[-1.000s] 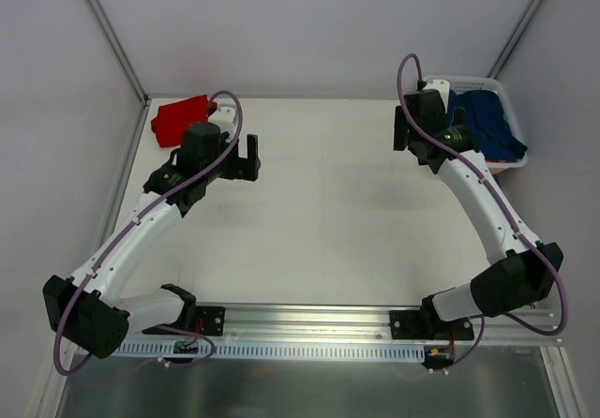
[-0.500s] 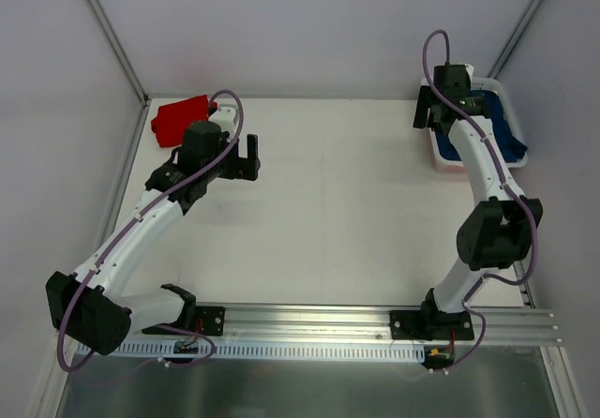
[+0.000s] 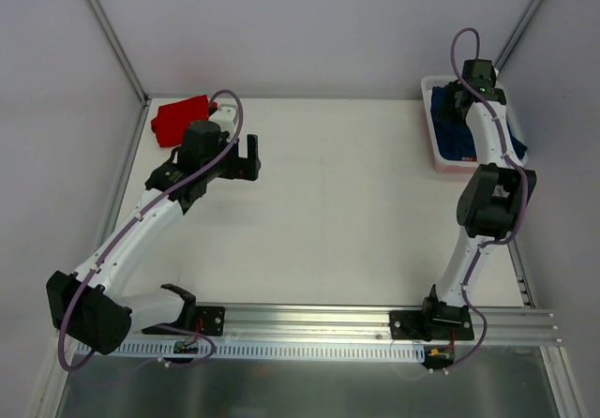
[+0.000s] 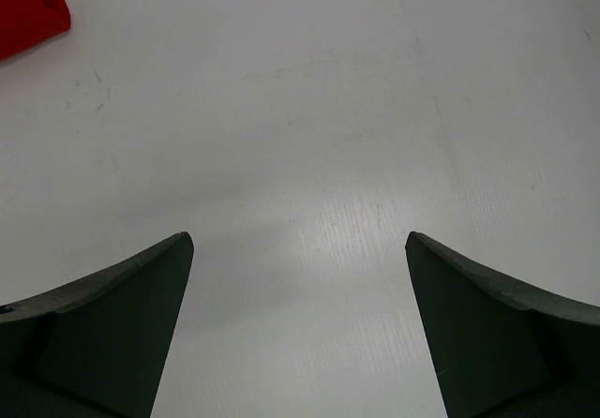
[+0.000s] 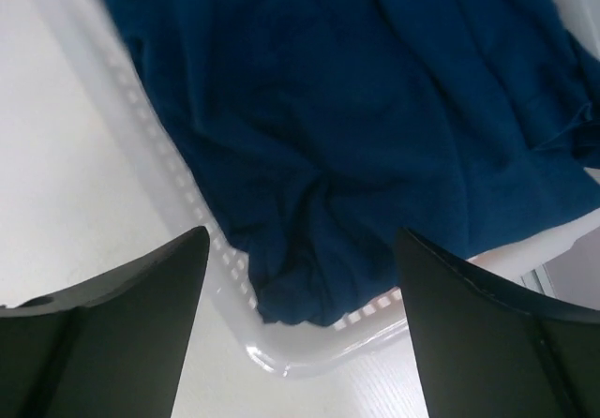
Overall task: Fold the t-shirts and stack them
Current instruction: Grab crumpled tshirt from bin with the right arm
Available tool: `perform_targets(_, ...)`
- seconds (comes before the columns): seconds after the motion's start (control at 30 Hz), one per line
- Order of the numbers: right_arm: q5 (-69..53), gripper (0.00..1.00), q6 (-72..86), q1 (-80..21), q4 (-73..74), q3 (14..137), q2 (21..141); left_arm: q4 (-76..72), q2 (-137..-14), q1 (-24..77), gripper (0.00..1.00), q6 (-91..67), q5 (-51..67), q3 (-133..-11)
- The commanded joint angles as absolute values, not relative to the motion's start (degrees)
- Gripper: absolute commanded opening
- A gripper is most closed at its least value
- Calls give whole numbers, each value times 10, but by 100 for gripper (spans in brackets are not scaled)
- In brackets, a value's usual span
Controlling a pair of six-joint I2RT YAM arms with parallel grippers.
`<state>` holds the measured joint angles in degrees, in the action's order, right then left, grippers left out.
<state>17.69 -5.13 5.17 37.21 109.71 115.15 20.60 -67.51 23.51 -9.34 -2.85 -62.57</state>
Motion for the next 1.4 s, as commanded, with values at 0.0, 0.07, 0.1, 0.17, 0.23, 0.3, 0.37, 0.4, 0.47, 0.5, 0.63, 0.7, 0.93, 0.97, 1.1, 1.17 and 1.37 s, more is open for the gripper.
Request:
perform_targets(0.0, 152, 82, -38, 76, 362, 1140, 1164, 208, -678, 228, 99, -91, -11, -635)
perform_targets(0.07, 146, 67, -40, 86, 363, 1160, 1183, 209, -679, 227, 99, -91, -8, -635)
perform_targets(0.1, 142, 54, -40, 89, 363, 1167, 1190, 208, -679, 226, 99, -92, -8, -635)
perform_targets(0.17, 132, 51, -41, 95, 363, 1186, 1208, 208, -679, 225, 99, -92, -5, -635)
perform_targets(0.23, 120, 51, -50, 96, 353, 1198, 1221, 208, -681, 226, 99, -93, -4, -635)
perform_targets(0.3, 108, 52, -57, 96, 339, 1213, 1237, 208, -684, 226, 99, -94, -2, -635)
perform_targets(0.37, 87, 52, -65, 95, 305, 1213, 1244, 208, -686, 225, 99, -95, -2, -635)
perform_targets(0.4, 72, 53, -67, 95, 280, 1212, 1251, 208, -687, 225, 99, -95, -2, -635)
perform_targets(0.47, 57, 54, -69, 96, 257, 1211, 1261, 209, -689, 225, 99, -95, -2, -635)
perform_targets(0.5, 49, 54, -69, 96, 248, 1212, 1274, 208, -690, 225, 99, -95, 3, -636)
perform_targets(0.63, 19, 58, -66, 96, 187, 1209, 1304, 208, -693, 225, 99, -96, 12, -635)
perform_targets(0.7, 6, 58, -67, 96, 159, 1202, 1311, 208, -696, 225, 99, -96, 13, -635)
perform_targets(0.93, -19, 59, -64, 93, 113, 1250, 1347, 208, -713, 225, 99, -96, 20, -637)
perform_targets(0.97, -21, 58, -65, 94, 113, 1268, 1353, 208, -717, 225, 99, -95, 22, -639)
perform_targets(1.1, -24, 58, -65, 93, 96, 1280, 1346, 208, -724, 225, 99, -95, 28, -642)
perform_targets(1.17, -24, 58, -67, 93, 86, 1280, 1336, 208, -726, 225, 99, -95, 32, -643)
perform_targets(1.37, -27, 59, -64, 90, 60, 1264, 1314, 207, -729, 224, 99, -94, 33, -643)
